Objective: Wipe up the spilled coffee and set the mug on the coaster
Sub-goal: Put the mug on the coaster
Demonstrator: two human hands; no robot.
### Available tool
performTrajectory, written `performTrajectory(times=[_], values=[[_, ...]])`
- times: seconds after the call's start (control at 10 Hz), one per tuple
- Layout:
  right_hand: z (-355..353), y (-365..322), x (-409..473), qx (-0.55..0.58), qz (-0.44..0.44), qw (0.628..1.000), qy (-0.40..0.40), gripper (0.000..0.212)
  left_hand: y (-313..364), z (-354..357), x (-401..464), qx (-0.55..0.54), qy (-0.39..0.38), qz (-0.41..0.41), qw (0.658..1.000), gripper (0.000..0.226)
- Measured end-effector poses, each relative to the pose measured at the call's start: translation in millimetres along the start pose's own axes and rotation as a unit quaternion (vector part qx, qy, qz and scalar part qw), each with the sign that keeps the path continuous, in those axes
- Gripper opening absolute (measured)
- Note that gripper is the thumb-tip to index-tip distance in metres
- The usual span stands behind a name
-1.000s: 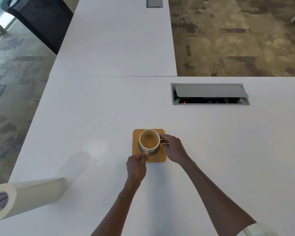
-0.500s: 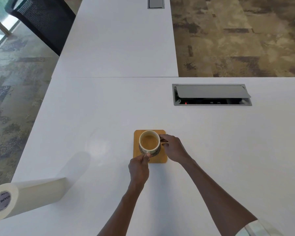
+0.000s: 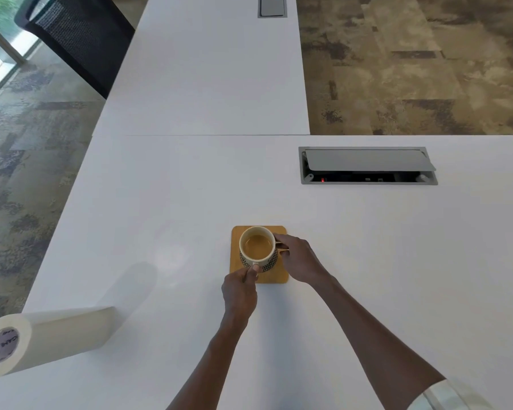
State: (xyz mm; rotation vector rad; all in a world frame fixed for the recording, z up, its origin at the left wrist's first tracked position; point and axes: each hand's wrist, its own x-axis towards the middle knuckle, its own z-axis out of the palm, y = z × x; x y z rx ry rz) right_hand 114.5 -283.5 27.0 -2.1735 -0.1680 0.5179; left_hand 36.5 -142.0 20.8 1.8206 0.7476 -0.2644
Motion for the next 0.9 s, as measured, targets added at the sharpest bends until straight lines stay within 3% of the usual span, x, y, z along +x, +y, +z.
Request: performTrajectory(times=[0.3,0.5,0.6,0.7,0.9], values=[[1.7,1.1,-7.7,-0.031,0.0,1.0,0.007,0.058,-8.2,-8.1,5.7,0.07,0.015,0.036,0.997,0.04],[9.9,1.4,-22.1,-0.13,0.024,0.987,0.091,0.043,-8.7,-32.4,2.3,0.12,0.071,0.132,0.981,0.031],[15.9,0.3,-30.7,-0.206,-0.005,0.97,0.13,0.046,-9.7,-45.1,5.5,0.154,0.026,0.177,0.972,0.044],[20.1,-8.7,-39.1,-0.286,-0.024,0.943,0.17,0.051,-10.4,-56.7,10.4,0.223,-0.006,0.247,0.943,0.056],[18.6,-42.0,-56.9,-0.336,-0.041,0.911,0.234,0.067,2.4,-83.5,9.7,0.303,0.007,0.348,0.887,0.067]])
